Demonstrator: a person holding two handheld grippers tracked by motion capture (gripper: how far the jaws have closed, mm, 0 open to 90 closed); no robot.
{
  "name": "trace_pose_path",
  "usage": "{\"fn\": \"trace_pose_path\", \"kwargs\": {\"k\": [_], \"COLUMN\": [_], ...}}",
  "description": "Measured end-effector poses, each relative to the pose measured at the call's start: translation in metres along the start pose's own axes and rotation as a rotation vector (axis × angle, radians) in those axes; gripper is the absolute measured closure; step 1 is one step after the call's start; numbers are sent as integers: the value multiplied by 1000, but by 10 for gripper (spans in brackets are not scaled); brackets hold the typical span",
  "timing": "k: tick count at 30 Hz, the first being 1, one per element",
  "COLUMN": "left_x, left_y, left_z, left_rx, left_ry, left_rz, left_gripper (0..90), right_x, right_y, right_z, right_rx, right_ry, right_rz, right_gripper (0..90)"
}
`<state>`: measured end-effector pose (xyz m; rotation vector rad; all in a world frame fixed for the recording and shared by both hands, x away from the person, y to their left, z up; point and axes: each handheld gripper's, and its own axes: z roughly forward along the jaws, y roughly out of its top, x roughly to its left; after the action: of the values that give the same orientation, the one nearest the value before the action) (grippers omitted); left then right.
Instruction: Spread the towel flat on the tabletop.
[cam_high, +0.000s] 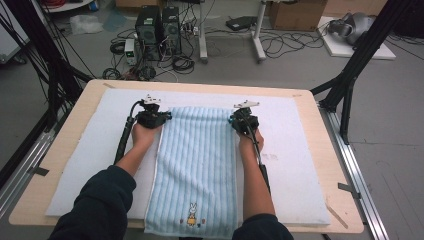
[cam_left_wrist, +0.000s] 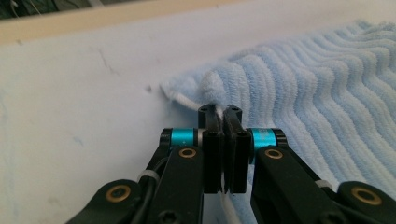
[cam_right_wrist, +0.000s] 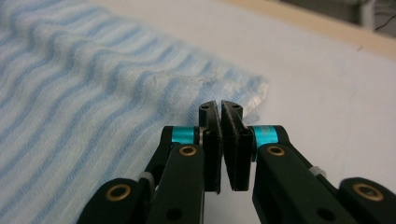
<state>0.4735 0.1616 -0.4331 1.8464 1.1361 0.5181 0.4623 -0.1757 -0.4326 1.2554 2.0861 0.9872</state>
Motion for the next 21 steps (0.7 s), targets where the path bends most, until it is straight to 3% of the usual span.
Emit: {"fn": "trace_pose_path", "kwargs": {"k": [2,3,4,5,6,7,10,13,15,17,20,21], "left_x": [0,0,1,1,5,5,10,12,11,11,12,14], "left_y": [3,3,2,2,-1,-1,-8,-14,-16,-17,-11,-8], "left_z": [1,1,3,3,3,3,-4,-7,-8,-8,-8,-7], "left_rx": [-5,-5,9,9,49,49,74,119,111,85,-2,-3], "left_ry": [15,15,24,24,17,17,15,-20,-29,-43,-45,-46], "left_rz": [7,7,-31,-31,-62,-62,-86,-100,-103,-105,-131,-135], "left_gripper": [835,738,631,576,520,477,467,454,460,453,452,460], "right_x": [0,0,0,0,-2,-4,-10,-12,-11,-10,-15,-15], "right_y": [7,10,11,11,9,8,5,3,0,-4,-7,-7], "right_z": [0,2,4,4,4,3,-4,-12,-13,-11,-9,-9], "right_rx": [-37,-37,-33,-33,-22,-17,-18,-22,-3,4,-21,-17], "right_ry": [-40,-50,-61,-61,-72,-61,-36,7,39,38,44,46], "right_rz": [18,25,22,22,39,62,93,82,75,74,135,146], "right_gripper": [862,838,806,806,712,682,627,624,621,606,593,596]}}
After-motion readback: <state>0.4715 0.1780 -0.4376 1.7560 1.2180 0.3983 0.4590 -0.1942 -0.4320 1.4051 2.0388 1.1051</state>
